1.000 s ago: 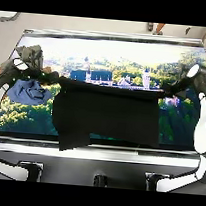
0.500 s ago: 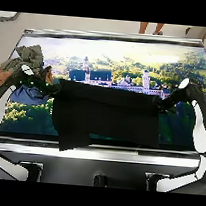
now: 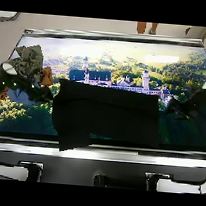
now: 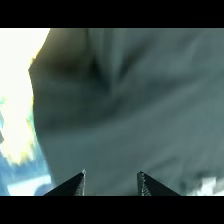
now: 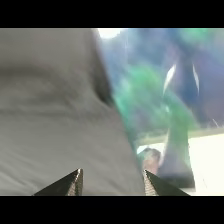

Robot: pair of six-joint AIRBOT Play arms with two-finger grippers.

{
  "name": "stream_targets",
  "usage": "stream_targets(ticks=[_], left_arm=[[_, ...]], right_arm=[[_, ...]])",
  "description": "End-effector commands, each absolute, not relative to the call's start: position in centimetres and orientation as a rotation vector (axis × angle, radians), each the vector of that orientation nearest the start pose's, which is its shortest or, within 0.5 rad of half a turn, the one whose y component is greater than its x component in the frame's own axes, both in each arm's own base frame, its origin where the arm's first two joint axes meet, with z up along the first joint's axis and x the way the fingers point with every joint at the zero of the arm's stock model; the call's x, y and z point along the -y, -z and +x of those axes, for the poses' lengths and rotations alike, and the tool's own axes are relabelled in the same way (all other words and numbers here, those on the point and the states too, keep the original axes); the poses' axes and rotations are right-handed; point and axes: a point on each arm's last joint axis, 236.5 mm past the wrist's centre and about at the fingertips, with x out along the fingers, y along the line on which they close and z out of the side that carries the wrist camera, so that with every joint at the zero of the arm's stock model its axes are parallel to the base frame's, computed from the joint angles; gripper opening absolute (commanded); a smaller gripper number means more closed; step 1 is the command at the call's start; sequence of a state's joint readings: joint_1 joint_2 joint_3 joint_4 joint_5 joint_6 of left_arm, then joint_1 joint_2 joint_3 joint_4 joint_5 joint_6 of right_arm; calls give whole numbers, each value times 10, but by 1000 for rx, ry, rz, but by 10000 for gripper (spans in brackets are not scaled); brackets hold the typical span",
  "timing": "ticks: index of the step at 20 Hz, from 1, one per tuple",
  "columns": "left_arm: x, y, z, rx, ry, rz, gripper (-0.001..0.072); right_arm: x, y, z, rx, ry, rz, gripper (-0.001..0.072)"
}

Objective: Fold the shirts.

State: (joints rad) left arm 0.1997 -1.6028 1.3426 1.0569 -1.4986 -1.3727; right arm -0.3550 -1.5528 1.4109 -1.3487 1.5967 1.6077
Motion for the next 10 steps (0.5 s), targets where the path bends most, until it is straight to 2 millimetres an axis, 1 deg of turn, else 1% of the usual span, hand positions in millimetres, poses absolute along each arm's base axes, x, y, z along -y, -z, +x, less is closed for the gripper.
stream_targets(ticks=[1,2,3,4,7,10], left_arm=[[58,66,291,-1681,359,-524,419],[65,79,267,-1689,362,-535,418],[72,87,252,-1682,364,-557,418],[80,92,242,-1662,379,-584,419],[101,96,238,-1609,409,-691,418],[102,100,238,-1603,394,-709,415]], right_arm=[[77,16,300,-1702,164,575,494],[72,21,292,-1704,163,580,494],[66,25,287,-1705,154,592,494],[64,29,281,-1715,155,595,494],[59,37,269,-1751,137,594,494],[58,36,268,-1753,116,575,494]])
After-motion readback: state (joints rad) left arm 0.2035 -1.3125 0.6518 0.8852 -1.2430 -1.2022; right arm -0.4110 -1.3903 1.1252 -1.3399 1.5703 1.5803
